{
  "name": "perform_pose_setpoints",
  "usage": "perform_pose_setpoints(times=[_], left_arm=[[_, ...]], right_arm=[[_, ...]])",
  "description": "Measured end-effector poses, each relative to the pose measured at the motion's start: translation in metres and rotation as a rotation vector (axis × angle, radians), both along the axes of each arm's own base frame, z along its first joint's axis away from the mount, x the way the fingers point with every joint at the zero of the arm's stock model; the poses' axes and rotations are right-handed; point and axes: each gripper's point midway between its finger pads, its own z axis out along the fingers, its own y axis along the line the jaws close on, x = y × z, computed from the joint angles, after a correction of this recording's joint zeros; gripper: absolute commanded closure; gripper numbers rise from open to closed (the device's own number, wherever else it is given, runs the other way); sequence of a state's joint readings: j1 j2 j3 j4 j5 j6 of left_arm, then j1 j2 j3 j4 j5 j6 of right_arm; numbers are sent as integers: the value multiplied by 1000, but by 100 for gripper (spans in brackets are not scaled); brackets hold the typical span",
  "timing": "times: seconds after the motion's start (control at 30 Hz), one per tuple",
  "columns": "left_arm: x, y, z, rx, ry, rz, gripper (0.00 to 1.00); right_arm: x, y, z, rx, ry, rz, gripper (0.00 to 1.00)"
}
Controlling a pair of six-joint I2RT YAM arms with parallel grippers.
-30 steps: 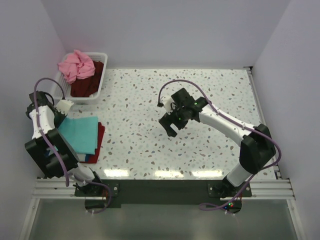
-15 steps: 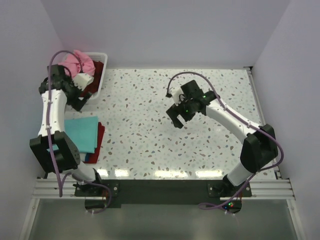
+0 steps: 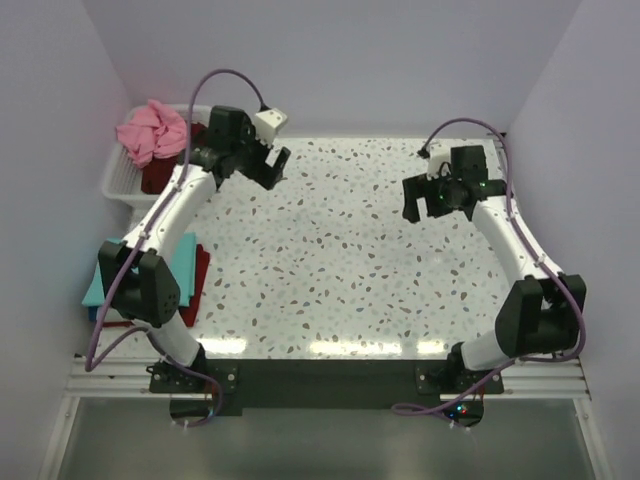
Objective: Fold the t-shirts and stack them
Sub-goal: Reset both grippers
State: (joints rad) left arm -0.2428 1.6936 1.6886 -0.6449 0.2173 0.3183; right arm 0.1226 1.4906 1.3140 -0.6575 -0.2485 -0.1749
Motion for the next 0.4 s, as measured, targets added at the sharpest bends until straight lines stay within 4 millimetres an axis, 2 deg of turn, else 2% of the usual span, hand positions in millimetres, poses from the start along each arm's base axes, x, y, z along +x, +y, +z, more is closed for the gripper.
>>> perform_pose_setpoints(times=[0.03,0.1,0.2,0.27,0.33,0.4], left_arm=[[-3,-11,-15,-17,27,-7,0],[-11,-29,-50,-49,94,-14,0],[-22,-39,-100,-81,215,2,0],[-30,-39,-130,-89,296,26,0],[-35,-39,-146,-91,340,44,0],[-35,-39,-149,-98,355,56,0]], right_arm=[[-1,-5,-7,6,8,-18,1],[-12,-14,-35,12,67,-56,2],[-37,-16,-73,13,175,-74,1],[-47,-16,-85,15,210,-78,1],[-50,-15,-89,16,222,-79,1],[-49,-15,-89,18,219,-80,1]])
